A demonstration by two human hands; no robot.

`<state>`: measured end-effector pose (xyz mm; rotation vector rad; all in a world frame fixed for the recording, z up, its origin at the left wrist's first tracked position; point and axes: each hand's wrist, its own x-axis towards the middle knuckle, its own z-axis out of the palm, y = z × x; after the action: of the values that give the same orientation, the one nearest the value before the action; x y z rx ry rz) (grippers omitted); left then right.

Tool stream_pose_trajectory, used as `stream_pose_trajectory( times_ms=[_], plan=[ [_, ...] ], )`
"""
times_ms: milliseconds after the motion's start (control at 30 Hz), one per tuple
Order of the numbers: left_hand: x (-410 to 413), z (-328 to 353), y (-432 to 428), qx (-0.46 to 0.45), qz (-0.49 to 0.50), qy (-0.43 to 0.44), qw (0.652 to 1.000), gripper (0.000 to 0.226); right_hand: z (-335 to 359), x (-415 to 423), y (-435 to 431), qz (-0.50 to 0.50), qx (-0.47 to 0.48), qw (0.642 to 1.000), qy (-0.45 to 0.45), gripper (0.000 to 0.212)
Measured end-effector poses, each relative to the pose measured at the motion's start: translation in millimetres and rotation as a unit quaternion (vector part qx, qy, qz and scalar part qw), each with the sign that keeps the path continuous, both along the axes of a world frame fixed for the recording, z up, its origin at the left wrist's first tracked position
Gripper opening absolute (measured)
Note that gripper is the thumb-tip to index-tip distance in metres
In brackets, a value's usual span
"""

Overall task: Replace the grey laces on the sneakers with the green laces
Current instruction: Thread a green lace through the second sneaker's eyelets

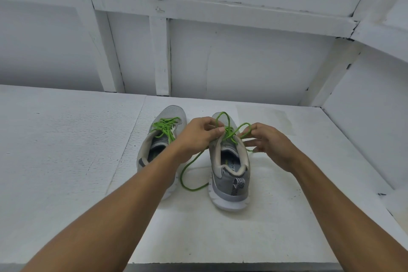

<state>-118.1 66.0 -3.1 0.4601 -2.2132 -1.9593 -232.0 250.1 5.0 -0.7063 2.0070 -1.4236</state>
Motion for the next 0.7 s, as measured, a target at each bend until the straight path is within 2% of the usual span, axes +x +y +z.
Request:
stream_pose_trajectory(
  times_ms=[100,133,233,433,700],
  plan=[
    [-1,-5,-2,0.012,0.022,-0.009,1.0,0.008,-4,-2,3,0.027,0.022,0.999,0.039,0.018],
    [-1,-6,-1,-0.005,0.03,-0.011,0.999,0.002,-6,-1,3,0.031,0.024,0.998,0.049,0.015],
    [-4,-8,2,-0.055,0.056,-0.017,0.997,0.014,-10,3,-2,0.013,0.007,0.998,0.062,0.011],
    [-2,-4,9,0.047,0.051,-0.014,0.998,0.018,-11,3,-4,-0.017,0.032,0.996,0.083,0.029],
    [1,-3,12,0.077,0.054,-0.021,0.995,0.013,-15,1,-4,-0.021,0.036,0.996,0.078,0.036]
  ],
)
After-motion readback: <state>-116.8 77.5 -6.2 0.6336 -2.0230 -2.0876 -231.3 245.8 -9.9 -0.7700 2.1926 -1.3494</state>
